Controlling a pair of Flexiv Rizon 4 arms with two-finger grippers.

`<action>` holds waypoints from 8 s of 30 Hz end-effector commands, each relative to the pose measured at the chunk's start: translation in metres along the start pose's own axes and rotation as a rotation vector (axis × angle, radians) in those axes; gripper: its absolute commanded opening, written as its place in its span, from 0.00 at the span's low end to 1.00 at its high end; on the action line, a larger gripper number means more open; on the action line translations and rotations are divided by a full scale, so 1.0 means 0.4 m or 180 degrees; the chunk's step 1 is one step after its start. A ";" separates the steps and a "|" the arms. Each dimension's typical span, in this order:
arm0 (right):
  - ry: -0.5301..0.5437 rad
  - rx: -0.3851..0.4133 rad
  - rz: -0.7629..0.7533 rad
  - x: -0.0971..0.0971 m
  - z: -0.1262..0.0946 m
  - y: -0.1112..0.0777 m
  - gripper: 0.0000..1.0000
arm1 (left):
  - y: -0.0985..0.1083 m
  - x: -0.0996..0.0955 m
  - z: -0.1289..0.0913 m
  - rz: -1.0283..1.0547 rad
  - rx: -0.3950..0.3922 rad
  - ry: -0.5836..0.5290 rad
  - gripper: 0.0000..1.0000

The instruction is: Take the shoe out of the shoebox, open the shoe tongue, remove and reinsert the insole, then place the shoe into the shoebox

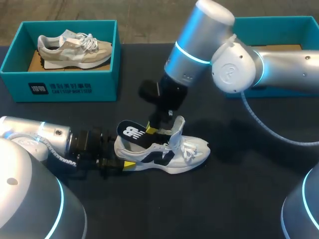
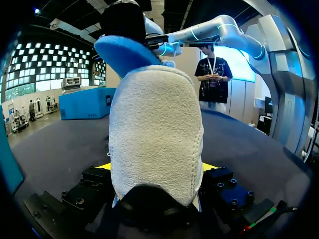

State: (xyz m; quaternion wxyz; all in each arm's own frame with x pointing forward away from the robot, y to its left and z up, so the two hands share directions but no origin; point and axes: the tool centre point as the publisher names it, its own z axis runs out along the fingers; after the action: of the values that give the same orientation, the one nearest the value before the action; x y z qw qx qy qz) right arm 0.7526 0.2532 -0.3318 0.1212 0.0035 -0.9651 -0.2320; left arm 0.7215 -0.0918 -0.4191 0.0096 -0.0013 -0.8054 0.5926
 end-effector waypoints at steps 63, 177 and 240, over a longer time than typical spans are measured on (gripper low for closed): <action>0.0799 -0.0144 0.0034 -0.005 -0.026 0.070 0.00 | 0.013 0.005 0.006 -0.0003 -0.0004 0.0000 0.00; 0.1026 -0.0583 0.0566 -0.001 -0.063 0.057 0.37 | 0.013 0.005 0.006 -0.0003 -0.0004 0.0000 0.00; 0.1316 -0.0922 0.0653 0.050 0.042 0.107 0.00 | 0.013 0.005 0.006 -0.0003 -0.0004 0.0000 0.00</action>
State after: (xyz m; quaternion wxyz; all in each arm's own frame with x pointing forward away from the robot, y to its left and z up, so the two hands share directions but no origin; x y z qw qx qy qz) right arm 0.7317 0.2970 -0.3297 0.3421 -0.0651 -0.8697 -0.3497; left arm 0.7214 -0.0919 -0.4190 0.0096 -0.0013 -0.8054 0.5926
